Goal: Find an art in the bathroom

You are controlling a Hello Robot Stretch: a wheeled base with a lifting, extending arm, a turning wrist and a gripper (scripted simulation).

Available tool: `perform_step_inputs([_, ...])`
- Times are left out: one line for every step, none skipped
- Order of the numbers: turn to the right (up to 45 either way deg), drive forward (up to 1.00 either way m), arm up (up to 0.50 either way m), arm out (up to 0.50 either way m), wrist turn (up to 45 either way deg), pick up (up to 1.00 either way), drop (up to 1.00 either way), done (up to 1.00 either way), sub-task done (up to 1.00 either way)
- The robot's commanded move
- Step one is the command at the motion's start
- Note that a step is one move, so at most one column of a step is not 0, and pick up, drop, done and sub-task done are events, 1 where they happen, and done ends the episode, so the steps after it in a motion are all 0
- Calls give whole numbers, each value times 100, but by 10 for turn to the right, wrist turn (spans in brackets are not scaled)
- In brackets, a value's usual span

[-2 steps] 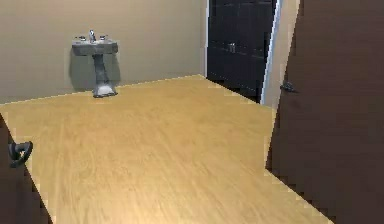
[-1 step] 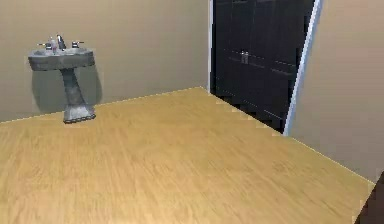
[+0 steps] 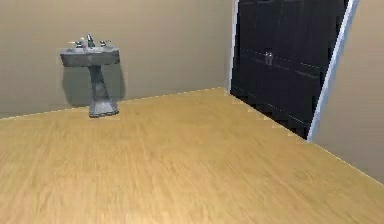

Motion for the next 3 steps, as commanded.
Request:
perform_step_inputs([0,45,0,0,0,0,0,0,0])
perform_step_inputs([450,0,0,0,0,0,0,0,0])
perform_step_inputs([60,0,0,0,0,0,0,0,0])
